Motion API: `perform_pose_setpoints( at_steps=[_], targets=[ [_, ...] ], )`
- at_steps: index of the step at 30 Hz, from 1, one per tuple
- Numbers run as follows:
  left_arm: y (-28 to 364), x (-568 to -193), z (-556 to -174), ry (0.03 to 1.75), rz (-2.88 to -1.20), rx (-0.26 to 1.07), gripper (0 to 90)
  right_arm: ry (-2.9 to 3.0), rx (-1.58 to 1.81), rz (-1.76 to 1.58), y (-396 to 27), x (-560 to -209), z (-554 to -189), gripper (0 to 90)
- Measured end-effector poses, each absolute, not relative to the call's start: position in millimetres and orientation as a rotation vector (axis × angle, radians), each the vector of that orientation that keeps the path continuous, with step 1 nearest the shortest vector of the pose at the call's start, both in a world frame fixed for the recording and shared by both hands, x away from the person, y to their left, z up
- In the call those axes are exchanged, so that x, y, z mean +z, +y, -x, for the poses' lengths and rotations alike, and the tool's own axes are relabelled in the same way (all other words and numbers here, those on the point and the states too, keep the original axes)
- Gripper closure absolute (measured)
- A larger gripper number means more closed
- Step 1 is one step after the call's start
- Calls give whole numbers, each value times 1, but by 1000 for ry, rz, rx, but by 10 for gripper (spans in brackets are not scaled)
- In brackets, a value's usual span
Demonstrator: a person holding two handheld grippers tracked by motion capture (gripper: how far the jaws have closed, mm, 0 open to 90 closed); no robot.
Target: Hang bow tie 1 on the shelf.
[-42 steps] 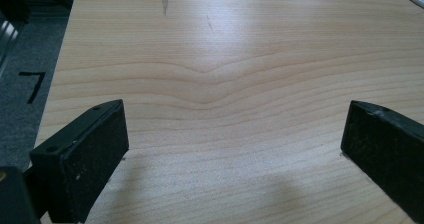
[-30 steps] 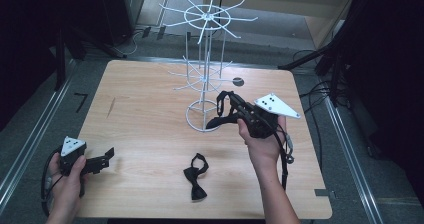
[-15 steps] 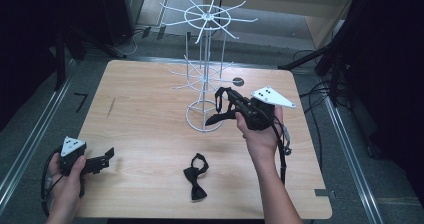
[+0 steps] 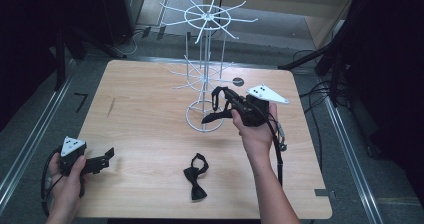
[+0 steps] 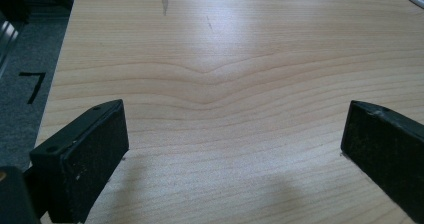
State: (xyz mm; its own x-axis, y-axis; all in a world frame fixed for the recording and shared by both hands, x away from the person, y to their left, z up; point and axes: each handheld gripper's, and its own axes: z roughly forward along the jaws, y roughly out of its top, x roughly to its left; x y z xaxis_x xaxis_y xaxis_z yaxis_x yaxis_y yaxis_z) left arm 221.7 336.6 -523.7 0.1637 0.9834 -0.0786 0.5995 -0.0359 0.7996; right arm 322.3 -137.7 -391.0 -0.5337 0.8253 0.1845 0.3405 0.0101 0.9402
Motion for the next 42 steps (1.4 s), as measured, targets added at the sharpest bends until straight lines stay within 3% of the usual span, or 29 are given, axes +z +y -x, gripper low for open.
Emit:
perform_pose_setpoints(
  at_steps=[14, 21, 31, 42],
  targets=[
    [337, -524, -222, 1519, -1721, 671, 0, 1862, 1543, -1231, -136, -407, -331, 865],
    [337, -524, -222, 1519, -1720, 670, 0, 1874, 1555, -1233, -137, -415, -330, 816],
    [337, -524, -222, 1517, -1723, 671, 0, 1868, 1524, -1248, -148, -425, -319, 567],
    [336, -524, -222, 1523, -1728, 672, 0, 1878, 1499, -1272, -166, -439, -304, 516]
  ],
)
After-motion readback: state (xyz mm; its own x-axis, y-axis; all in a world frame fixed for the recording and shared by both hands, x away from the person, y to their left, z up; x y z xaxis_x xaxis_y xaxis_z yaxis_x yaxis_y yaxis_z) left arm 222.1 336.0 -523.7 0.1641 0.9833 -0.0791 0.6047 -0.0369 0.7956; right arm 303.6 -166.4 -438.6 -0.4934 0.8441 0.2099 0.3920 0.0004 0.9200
